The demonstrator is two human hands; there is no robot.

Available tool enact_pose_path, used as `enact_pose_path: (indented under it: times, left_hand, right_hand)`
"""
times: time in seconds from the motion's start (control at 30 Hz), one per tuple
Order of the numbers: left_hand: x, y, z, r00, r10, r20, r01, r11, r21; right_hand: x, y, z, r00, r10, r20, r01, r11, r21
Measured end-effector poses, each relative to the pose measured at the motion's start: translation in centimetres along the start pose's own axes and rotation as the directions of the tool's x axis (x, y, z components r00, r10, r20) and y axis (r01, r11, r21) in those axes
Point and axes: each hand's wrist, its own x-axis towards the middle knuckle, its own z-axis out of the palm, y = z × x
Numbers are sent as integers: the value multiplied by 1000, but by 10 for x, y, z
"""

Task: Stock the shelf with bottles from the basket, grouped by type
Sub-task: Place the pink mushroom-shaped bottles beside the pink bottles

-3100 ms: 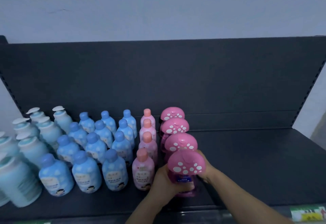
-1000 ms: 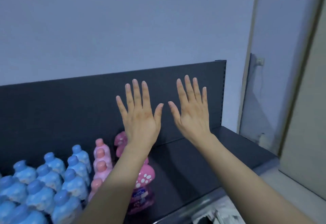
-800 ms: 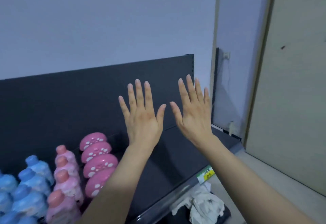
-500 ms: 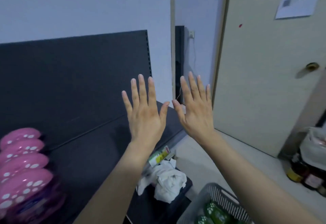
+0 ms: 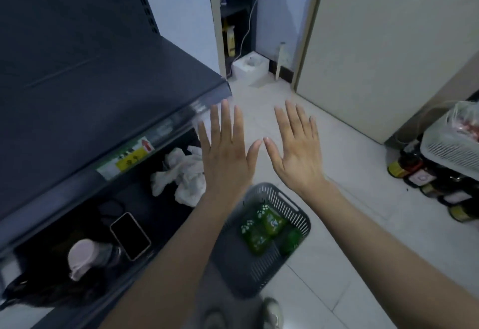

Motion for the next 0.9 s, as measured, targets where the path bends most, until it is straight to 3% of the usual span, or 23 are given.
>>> enact_pose_path:
  times: [0.17,0.43,0.5,0.57,0.73,0.8,0.9]
  left_hand:
    - [-40,14,72,976,-38,216,43,999,-19]
    - [-113,17,193,827,-61,560,85,996,-17]
    - [-137,15,222,775,-76,627,118,993,-26]
    - [-161,15,252,721,-104,685,179,983,-39]
    - [-217,18,322,510,-298,807,467,884,31]
    - [-238,19,351,317,-373,872,625,774,104]
    - [-267,12,394,5,-428,904,834,500,233]
  right_hand:
    - [-40,46,59,980,90,176,-93,996,10]
    - [-101,95,167,863,238,445,-243,969,-48]
    - [-114,104,196,812,262,522,-271,961,-60]
    - [-129,116,228,712,306,632,-354,934,-53]
    - [-162,147,312,424,354,834,-408,896,-173]
    - [-167,156,341,347,364,864,-427,882,-200]
    - [-166,171,375,323,358,876,-404,889,-215]
